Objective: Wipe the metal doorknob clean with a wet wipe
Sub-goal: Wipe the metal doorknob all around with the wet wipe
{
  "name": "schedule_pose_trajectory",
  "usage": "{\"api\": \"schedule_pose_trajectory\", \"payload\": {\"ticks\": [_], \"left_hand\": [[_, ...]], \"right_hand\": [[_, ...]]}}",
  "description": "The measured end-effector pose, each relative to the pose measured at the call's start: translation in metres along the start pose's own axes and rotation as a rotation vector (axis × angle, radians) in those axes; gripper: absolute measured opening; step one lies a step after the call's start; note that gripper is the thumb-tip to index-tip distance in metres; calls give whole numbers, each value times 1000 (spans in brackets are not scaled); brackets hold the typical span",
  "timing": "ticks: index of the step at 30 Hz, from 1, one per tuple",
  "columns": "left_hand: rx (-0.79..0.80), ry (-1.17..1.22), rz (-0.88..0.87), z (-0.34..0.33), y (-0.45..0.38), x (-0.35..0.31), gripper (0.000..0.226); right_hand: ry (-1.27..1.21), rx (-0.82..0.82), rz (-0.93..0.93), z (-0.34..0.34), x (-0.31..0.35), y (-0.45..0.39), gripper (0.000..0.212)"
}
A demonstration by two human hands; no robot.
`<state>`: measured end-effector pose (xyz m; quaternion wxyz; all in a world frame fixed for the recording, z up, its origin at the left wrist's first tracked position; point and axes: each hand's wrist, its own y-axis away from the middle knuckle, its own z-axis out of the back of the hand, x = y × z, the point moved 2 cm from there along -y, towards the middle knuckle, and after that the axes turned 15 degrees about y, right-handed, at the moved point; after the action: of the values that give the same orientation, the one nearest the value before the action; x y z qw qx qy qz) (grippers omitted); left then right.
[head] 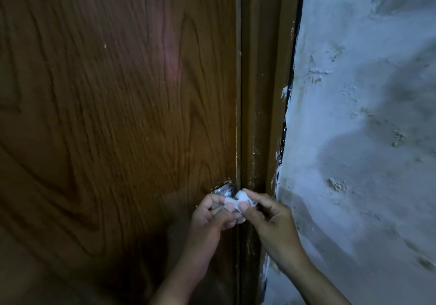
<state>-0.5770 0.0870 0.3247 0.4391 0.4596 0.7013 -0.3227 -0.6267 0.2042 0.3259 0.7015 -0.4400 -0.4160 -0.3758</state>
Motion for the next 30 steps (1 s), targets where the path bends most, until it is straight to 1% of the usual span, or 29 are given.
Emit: {"api": "schedule_pose_trajectory", "payload": {"ticks": [2,4,7,8,9,11,12,13,15,17,19,21,22,25,27,28,30], "left_hand": [[15,-34,24,-1,0,-1,8],[-18,-81,-4,0,0,-6,7],[-114,-212,-187,11,1,-17,13],[-136,-322,-281,15,3,-22,13],[-151,-498,-397,21,5,-28,12],[-174,-965,-647,28,9,-40,9],[-171,-1169,-759,30,10,-44,14],[-150,-1322,-843,32,9,-47,21],[-102,-1551,-961,35,6,-51,28],[-84,-1744,-1052,39,2,-52,29],[-92,-1904,-1099,44,-2,-52,32],[-129,-2013,-1108,49,-7,-52,43],[-157,-2051,-1109,51,-9,-53,48],[-240,-2141,-1108,59,-14,-53,58],[-274,-2167,-1115,64,-17,-51,59],[-284,-2175,-1116,65,-18,-51,58],[-298,-2190,-1115,67,-21,-51,58]], "right_hand": [[16,8,25,1,1,-5,27],[49,-12,41,0,0,-12,26],[212,-112,59,-1,-4,-30,17],[291,-132,75,-2,-5,-38,15],[361,-139,91,-4,-6,-45,15],[449,-135,91,-8,-8,-57,17],[471,-134,84,-9,-9,-62,16],[497,-137,81,-12,-9,-66,16],[565,-140,80,-17,-10,-71,15],[596,-134,57,-23,-10,-75,15],[622,-145,39,-27,-8,-75,16],[642,-135,77,-31,-6,-72,17],[648,-108,115,-33,-5,-69,18],[722,48,265,-43,-6,-60,20],[764,98,326,-44,-7,-60,20],[753,90,317,-41,-8,-62,20],[701,21,239,-35,-11,-67,18]]}}
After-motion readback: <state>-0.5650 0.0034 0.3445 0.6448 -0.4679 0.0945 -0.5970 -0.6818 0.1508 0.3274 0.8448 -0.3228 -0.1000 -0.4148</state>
